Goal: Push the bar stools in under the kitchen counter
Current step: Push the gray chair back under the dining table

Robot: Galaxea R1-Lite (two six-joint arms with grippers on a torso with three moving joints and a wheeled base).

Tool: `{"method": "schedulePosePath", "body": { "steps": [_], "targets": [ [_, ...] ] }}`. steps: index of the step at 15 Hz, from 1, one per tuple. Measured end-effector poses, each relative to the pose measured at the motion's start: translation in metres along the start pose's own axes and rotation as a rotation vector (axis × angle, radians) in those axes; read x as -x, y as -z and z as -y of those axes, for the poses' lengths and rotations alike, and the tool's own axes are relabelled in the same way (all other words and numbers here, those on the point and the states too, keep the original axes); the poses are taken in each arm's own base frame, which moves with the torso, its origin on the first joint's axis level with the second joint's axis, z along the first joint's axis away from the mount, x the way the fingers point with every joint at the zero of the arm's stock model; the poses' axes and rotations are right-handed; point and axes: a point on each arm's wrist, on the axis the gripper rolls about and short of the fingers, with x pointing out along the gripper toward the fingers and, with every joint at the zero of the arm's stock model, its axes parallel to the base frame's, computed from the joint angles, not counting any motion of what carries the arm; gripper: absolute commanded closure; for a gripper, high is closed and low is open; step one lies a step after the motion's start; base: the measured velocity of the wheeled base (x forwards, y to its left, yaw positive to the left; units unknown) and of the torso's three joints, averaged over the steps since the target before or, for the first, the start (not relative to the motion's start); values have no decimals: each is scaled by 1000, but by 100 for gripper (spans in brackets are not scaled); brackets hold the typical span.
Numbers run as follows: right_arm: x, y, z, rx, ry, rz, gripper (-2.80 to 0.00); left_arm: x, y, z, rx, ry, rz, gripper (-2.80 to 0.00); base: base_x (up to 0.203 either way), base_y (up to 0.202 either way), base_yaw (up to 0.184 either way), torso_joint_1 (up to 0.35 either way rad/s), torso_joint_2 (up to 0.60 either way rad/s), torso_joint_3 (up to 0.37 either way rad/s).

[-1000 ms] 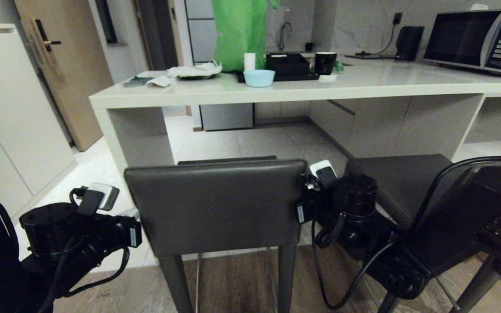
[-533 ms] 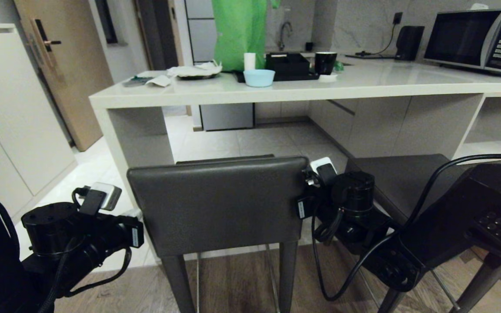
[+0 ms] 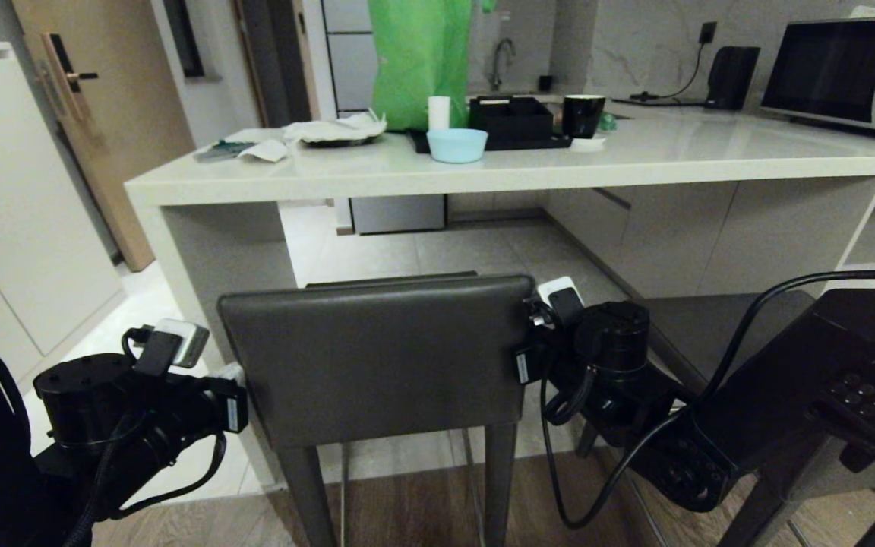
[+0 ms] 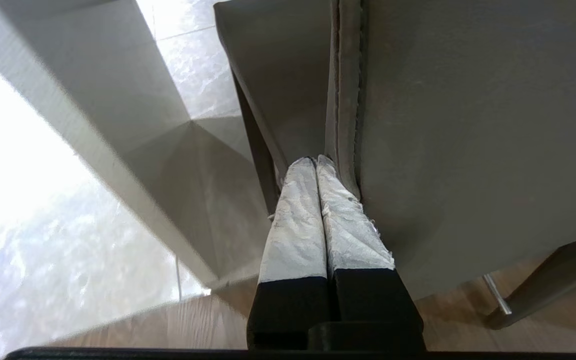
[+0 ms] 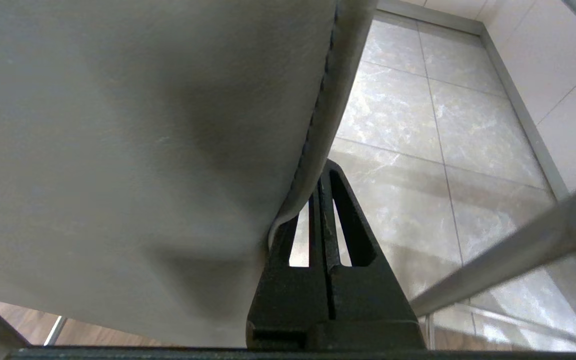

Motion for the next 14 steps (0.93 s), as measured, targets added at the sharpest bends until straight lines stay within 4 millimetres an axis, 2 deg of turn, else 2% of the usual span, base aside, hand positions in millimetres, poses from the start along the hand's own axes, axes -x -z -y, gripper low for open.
{"method": "schedulePosePath", "body": {
  "steps": [12,14],
  "targets": [
    [-2,2,0,1,3,-3,0,-1,-3,1,-2,7,13,0,191,0,2,3,2,1],
    [-2,2,0,0,5,-4,0,-1,-4,4,-6,22,22,0,99,0,0,12,1,-1]
  ]
}}
